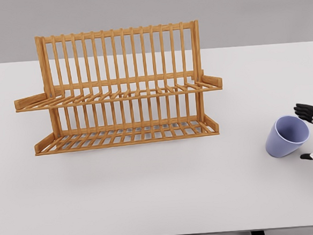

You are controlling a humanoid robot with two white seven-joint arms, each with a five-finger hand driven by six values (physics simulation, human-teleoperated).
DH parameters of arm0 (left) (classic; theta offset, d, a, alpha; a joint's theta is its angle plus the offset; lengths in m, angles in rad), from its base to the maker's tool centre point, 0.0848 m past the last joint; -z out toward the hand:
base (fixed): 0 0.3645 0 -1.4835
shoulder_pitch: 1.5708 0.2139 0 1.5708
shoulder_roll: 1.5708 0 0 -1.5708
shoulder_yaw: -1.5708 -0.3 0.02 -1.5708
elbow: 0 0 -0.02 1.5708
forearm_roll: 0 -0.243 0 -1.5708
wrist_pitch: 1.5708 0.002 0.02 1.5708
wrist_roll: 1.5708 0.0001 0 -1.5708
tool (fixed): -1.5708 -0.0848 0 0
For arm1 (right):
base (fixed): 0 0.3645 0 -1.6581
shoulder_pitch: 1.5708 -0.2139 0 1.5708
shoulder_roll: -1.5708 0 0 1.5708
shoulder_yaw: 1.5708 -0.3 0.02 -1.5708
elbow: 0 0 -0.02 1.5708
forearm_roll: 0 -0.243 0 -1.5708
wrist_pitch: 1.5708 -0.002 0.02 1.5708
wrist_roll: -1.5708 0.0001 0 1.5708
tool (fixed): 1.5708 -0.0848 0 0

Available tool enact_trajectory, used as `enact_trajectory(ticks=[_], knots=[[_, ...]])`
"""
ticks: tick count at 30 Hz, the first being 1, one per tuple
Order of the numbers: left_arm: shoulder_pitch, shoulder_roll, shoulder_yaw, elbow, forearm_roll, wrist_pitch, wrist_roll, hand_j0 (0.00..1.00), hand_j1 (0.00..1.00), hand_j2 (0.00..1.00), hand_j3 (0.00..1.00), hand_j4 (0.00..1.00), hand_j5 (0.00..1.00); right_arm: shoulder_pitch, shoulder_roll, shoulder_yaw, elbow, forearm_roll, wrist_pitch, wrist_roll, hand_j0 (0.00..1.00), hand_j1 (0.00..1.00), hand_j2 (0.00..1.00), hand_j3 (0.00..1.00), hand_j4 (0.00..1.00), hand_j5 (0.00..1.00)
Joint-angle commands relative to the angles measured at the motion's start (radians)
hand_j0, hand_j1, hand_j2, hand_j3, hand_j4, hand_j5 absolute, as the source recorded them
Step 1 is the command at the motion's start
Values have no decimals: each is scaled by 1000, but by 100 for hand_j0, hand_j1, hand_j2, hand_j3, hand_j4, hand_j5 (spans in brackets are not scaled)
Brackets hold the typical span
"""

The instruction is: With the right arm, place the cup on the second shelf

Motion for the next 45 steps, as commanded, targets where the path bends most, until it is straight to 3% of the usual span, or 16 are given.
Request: enact_trajectory(ticks=[1, 18, 45], knots=[[0, 0, 0, 0, 0, 0, 0, 100, 100, 100, 100, 100, 100, 0, 7, 5, 4, -7, -3, 0, 100, 100, 100, 100, 100, 100], [0, 0, 0, 0, 0, 0, 0, 100, 100, 100, 100, 100, 100, -41, 38, 39, 14, -5, -3, 0, 100, 100, 100, 100, 100, 100], [0, 0, 0, 0, 0, 0, 0, 100, 100, 100, 100, 100, 100, -48, 49, 73, -7, -2, -15, 0, 100, 100, 100, 100, 100, 100]])
